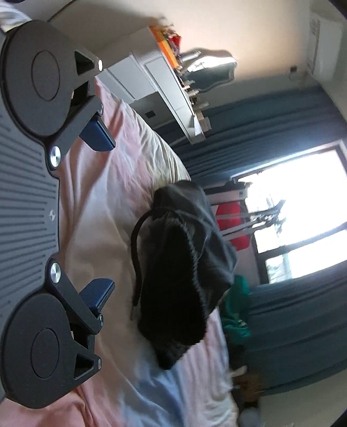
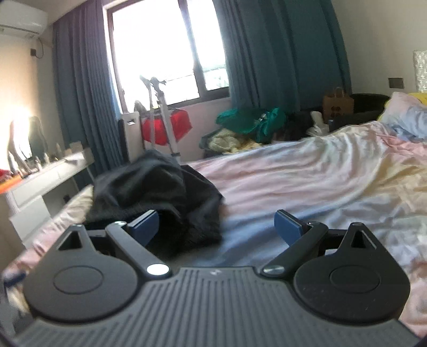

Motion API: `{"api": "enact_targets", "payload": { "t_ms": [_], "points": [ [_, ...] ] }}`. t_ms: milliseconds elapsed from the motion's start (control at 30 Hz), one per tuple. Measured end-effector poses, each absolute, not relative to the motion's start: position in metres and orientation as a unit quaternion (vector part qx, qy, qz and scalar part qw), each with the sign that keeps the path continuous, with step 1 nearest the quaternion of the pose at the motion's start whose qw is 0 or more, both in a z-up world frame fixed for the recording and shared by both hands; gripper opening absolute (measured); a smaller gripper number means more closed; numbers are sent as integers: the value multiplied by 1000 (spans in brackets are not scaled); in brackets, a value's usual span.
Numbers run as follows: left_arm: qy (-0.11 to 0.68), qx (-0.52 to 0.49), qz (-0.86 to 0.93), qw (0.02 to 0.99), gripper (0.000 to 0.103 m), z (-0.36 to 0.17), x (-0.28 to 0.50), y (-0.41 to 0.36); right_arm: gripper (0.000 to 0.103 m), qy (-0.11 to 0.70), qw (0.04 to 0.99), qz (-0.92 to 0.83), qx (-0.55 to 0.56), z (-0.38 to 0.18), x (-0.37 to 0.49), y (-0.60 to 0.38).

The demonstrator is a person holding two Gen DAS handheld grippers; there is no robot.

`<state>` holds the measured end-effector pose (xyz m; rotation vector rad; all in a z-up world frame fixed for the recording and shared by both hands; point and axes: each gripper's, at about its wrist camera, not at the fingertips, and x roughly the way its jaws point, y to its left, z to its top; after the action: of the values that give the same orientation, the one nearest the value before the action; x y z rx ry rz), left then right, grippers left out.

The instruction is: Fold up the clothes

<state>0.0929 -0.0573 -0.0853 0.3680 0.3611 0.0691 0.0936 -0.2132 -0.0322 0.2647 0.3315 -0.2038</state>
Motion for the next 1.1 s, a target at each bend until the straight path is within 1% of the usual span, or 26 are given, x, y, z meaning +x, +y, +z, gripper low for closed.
{"api": "enact_targets", "payload": {
  "t_ms": [133,300,467,500,533,600,667,700,733,767,800,833,1000,1100],
  "points": [
    [140,256,36,956,103,-97,123,-77,95,212,951,-111,196,-60,97,-232],
    [111,326,42,938,101,-110,175,-99,95,186,942,-134,247,-57,82,-249],
    [86,338,41,936,100,-107,220,-117,95,192,936,-131,265,-64,84,-261],
    [81,341,33,936,97,-107,228,-121,95,196,934,-130,269,-67,87,-263],
    [77,351,28,933,89,-108,236,-127,95,200,933,-126,271,-69,90,-263],
    [72,370,17,926,86,-111,247,-137,95,203,933,-119,272,-73,95,-261],
    [67,387,6,920,75,-114,257,-147,95,200,935,-113,269,-76,98,-258],
    [65,395,0,916,63,-115,262,-152,95,199,936,-110,267,-77,99,-257],
    [56,395,-3,917,55,-114,262,-155,95,197,938,-108,265,-78,101,-256],
    [48,383,-7,922,49,-108,259,-155,95,196,939,-105,264,-79,102,-255],
    [42,366,-13,929,36,-102,256,-154,95,194,940,-102,262,-80,103,-253],
    [37,346,-20,937,26,-92,252,-152,95,193,941,-100,260,-81,105,-252],
    [-13,257,-37,966,15,-30,218,-122,95,189,949,-83,237,-84,108,-241],
    [-30,210,-50,976,14,8,189,-96,95,191,958,-68,204,-81,105,-227]
  ]
}}
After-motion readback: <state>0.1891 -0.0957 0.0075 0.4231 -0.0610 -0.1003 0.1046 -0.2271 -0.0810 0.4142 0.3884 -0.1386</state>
